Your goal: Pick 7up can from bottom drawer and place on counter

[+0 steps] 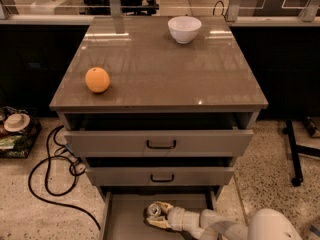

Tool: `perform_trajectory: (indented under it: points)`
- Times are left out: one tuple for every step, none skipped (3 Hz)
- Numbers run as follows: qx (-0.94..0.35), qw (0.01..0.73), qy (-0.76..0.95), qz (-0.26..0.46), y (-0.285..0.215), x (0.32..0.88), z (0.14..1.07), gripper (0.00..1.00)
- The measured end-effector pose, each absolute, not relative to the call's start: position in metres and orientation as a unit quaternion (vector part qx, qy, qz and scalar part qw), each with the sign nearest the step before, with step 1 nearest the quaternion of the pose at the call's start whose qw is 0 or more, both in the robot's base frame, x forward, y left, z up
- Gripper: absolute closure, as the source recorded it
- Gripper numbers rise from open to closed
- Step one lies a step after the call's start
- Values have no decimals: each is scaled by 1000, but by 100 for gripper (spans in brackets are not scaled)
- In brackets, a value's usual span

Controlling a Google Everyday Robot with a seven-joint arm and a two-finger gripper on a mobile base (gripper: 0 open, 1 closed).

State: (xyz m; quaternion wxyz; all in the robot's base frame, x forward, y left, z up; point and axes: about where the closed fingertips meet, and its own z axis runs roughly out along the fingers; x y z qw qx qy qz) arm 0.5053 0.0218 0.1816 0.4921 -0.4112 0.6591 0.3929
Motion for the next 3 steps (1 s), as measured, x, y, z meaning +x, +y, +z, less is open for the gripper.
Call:
perform_trajectory:
  points:
    - [-411, 492, 658, 394, 24, 505, 182, 73]
    - [-411, 492, 658, 396, 26, 504, 182, 96]
    - [-412, 491, 657, 396, 27, 504, 182, 100]
